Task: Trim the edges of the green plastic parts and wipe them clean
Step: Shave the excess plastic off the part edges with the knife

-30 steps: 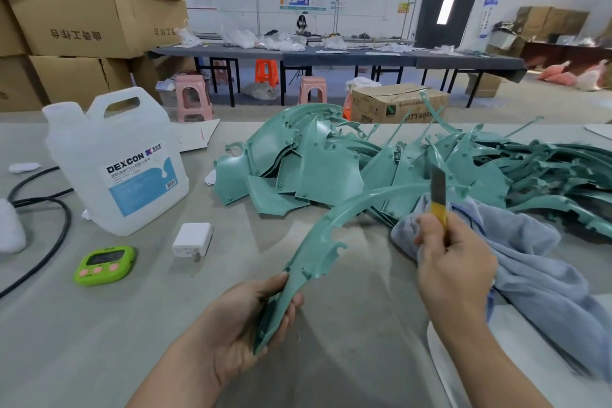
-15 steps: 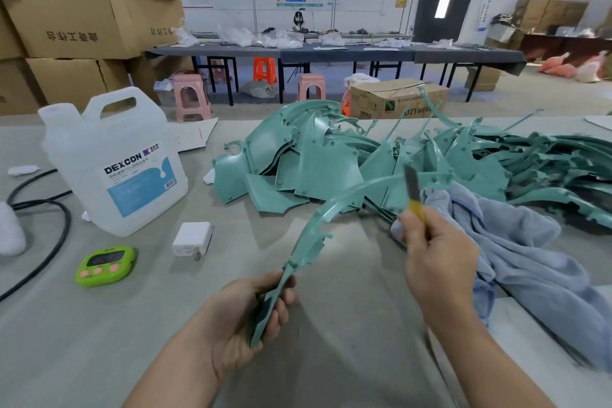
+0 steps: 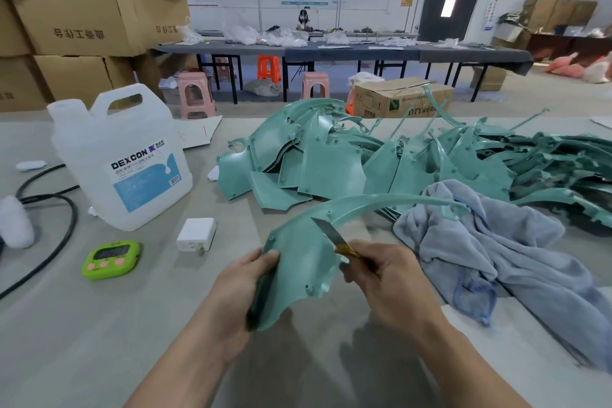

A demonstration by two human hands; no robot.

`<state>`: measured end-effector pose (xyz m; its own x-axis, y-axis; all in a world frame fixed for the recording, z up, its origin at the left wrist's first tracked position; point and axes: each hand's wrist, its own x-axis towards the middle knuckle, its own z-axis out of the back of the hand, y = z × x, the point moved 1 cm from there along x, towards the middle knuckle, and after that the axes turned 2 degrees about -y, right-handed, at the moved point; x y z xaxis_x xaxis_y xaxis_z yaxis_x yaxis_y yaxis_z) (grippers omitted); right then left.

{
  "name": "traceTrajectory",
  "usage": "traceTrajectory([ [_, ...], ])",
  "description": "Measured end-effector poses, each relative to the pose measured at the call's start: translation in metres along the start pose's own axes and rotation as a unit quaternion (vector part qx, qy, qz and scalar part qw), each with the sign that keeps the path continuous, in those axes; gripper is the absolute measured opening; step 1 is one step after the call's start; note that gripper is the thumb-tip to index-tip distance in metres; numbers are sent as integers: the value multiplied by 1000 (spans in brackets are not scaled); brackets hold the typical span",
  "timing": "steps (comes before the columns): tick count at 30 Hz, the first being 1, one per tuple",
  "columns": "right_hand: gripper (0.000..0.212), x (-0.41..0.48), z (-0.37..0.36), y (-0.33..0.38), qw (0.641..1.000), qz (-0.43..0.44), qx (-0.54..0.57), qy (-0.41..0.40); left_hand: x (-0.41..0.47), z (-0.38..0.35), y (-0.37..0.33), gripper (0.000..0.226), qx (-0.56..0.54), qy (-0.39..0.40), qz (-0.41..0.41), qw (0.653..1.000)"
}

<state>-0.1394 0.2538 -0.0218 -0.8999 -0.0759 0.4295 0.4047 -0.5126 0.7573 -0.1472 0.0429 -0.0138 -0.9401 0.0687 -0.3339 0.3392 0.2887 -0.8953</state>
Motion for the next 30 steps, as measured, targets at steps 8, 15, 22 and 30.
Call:
traceTrajectory([
  [8,32,3,21,2,996,-12,6,86,4,12,-9,22,-18,-16,-7,1000],
  [15,30,1,5,2,991,-47,33,121,9,17,-7,22,-26,-26,-10,999],
  [22,27,4,7,-4,987,-64,99,105,11,22,-14,18,-63,-101,-52,992],
  [30,21,-1,-5,-3,977,-91,122,151,12,24,-9,21,-66,-81,-50,993],
])
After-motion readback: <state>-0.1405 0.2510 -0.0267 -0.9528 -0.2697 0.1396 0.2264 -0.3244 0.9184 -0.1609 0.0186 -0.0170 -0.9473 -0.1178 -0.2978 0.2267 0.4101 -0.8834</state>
